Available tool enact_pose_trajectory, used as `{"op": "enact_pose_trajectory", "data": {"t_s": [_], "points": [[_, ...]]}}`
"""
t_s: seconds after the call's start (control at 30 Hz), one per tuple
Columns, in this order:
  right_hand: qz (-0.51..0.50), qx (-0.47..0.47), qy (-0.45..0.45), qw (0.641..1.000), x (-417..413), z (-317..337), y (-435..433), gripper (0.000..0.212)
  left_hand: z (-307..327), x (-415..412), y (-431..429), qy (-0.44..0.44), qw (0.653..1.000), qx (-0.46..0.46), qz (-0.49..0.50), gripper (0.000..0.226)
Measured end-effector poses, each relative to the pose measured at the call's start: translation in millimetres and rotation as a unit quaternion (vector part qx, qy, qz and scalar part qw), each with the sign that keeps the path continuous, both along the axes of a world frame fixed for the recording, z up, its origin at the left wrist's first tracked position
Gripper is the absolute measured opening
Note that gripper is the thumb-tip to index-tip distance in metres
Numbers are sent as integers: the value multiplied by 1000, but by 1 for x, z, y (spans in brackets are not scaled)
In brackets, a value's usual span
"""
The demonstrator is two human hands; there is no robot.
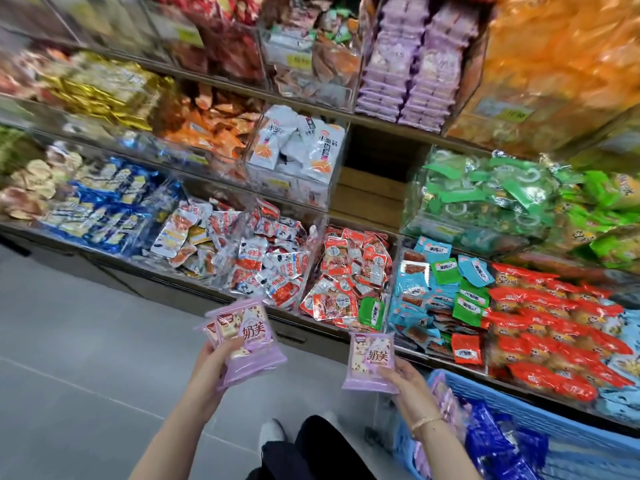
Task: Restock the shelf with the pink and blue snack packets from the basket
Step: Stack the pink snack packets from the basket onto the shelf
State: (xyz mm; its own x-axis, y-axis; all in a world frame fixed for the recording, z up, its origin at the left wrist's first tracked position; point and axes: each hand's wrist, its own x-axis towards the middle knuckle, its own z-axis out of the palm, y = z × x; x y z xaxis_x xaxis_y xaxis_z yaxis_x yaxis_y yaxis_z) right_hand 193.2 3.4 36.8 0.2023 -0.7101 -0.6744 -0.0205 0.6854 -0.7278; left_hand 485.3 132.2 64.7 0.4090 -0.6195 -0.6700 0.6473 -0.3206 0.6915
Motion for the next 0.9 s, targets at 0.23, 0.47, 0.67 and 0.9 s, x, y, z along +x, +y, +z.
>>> {"op": "enact_pose_trajectory", "data": {"t_s": [0.23,0.47,0.67,0.9], "points": [[-114,27,-106,988,32,15,-44,21,-5,26,-48,16,999,-22,39,46],[-65,-5,-162,985,51,52,-134,28,17,45,-122,1,997,-63,42,53],[-48,-67,-208,975,77,97,-212,30,54,60,-182,-62,993,-94,31,91],[-49,-193,-166,966,118,159,-290,24,121,89,-257,-146,980,-135,11,96]]}}
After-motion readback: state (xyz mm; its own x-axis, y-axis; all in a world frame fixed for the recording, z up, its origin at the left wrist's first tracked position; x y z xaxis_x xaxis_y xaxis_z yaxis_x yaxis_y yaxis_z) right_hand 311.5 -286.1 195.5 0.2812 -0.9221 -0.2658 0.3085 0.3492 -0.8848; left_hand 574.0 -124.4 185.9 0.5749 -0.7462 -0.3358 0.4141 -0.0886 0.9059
